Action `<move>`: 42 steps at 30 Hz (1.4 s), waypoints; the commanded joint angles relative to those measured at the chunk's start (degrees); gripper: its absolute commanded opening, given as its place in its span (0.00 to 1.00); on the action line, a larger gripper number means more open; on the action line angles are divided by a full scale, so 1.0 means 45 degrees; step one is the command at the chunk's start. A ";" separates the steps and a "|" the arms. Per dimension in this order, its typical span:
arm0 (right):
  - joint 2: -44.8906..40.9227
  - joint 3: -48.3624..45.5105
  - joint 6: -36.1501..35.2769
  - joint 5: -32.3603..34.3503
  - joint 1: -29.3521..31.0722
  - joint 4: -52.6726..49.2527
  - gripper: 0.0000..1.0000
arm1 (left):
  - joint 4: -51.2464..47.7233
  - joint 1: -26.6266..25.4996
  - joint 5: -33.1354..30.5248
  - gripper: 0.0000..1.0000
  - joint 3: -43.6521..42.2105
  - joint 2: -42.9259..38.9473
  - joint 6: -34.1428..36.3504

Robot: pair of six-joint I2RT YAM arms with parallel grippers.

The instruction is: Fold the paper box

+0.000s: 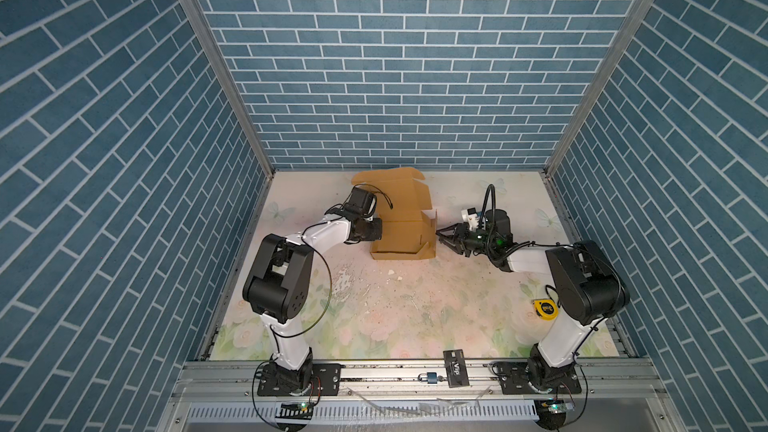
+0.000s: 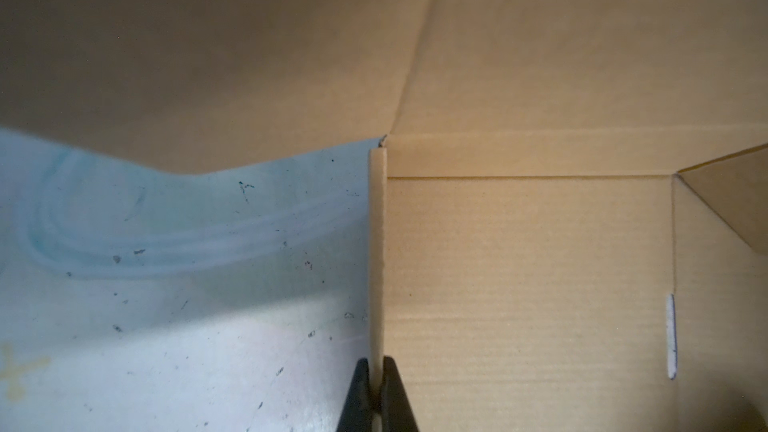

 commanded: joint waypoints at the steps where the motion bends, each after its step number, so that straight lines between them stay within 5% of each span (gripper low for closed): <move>1: 0.0547 0.0260 0.0294 -0.0291 0.0386 0.0480 0.38 | 0.0165 -0.0192 0.0167 0.00 -0.0062 0.0003 0.0033; 14: 0.1149 0.0221 0.1138 -0.0127 0.0787 0.1816 0.37 | 0.0031 -0.0394 0.0207 0.00 -0.0011 -0.0236 0.0116; 20: 0.0764 0.0240 0.0345 0.0754 0.0977 0.0342 0.34 | -0.0334 -0.0487 -0.0401 0.02 0.0142 -0.0058 0.0029; 25: 0.0052 0.0921 -0.1586 0.2458 0.1582 -0.3075 0.34 | -0.0152 -0.0773 -0.0711 0.07 0.0039 0.0088 -0.0097; 30: -0.0037 0.0944 -0.1198 0.3816 0.2170 -0.2890 0.34 | -0.0129 -0.1168 -0.0424 0.14 -0.0067 -0.0006 -0.0473; 42: 0.0381 0.1735 -0.1880 0.4382 0.2517 -0.4006 0.34 | -0.0160 -0.1699 -0.0412 0.29 -0.0121 0.0192 -0.0519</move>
